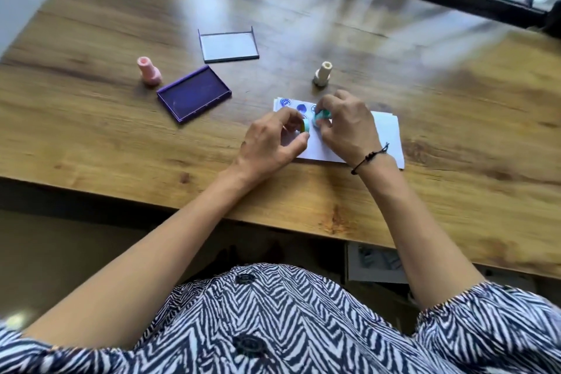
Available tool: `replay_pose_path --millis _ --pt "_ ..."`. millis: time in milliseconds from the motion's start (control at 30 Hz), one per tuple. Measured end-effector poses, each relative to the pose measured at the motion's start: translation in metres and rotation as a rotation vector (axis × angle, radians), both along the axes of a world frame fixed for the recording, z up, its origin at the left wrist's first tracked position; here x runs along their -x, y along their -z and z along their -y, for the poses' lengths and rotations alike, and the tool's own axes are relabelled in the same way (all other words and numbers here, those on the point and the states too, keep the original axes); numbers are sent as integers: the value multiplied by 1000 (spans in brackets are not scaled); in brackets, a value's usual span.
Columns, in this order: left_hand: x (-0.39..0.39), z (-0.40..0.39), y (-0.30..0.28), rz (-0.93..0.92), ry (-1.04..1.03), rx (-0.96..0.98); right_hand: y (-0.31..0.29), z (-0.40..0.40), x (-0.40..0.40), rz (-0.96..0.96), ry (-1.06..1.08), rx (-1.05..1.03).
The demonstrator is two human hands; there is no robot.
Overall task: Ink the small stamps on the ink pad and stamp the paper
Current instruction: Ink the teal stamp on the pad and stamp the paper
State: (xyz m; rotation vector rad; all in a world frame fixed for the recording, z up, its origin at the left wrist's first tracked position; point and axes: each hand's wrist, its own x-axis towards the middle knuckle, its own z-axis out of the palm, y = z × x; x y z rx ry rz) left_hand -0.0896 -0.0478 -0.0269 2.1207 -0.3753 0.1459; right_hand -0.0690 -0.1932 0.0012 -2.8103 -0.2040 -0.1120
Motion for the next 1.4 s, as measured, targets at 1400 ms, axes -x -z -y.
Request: replay_pose_path --millis 1400 --pt "2 1 2 -7 3 26 -9 30 22 -103 414 -1169"
